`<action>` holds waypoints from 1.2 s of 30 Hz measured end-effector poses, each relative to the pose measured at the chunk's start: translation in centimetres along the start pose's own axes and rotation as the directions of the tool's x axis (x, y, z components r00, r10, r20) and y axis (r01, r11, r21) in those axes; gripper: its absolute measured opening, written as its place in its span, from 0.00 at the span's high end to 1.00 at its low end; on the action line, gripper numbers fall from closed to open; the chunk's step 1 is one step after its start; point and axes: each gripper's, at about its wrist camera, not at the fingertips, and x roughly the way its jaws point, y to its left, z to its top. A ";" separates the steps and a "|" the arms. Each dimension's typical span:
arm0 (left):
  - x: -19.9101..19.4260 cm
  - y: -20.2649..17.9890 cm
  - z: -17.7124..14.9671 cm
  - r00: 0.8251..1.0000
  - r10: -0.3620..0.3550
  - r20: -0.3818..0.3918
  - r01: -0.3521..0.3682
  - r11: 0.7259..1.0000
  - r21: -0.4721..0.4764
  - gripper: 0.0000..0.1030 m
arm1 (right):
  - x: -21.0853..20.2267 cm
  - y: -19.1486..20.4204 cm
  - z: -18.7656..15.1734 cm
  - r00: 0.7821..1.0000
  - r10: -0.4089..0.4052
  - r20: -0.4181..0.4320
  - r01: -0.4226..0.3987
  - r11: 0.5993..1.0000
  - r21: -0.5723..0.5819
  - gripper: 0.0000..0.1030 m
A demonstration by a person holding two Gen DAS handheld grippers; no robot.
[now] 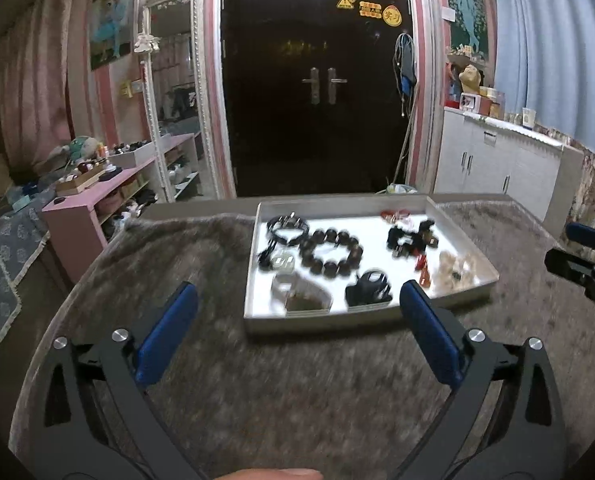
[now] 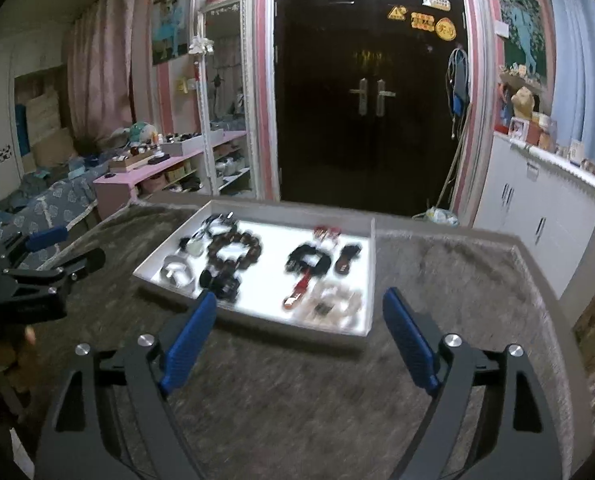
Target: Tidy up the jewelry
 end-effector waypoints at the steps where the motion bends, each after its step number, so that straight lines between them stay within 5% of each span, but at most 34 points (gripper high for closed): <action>1: -0.2 0.1 -0.6 1.000 -0.001 -0.005 0.001 1.000 0.000 0.03 | 0.2 0.3 -0.7 1.000 0.000 -0.006 0.000 1.000 0.002 0.17; 12: 1.0 1.1 -5.4 0.999 0.014 -0.050 -0.015 1.000 -0.023 0.03 | 2.4 2.8 -6.0 0.999 0.000 -0.042 0.000 1.000 0.020 0.17; 36: 2.1 0.4 -6.4 0.998 0.062 -0.001 -0.062 0.997 -0.036 0.03 | 2.3 2.9 -7.1 0.994 -0.103 0.027 0.102 0.995 0.015 0.08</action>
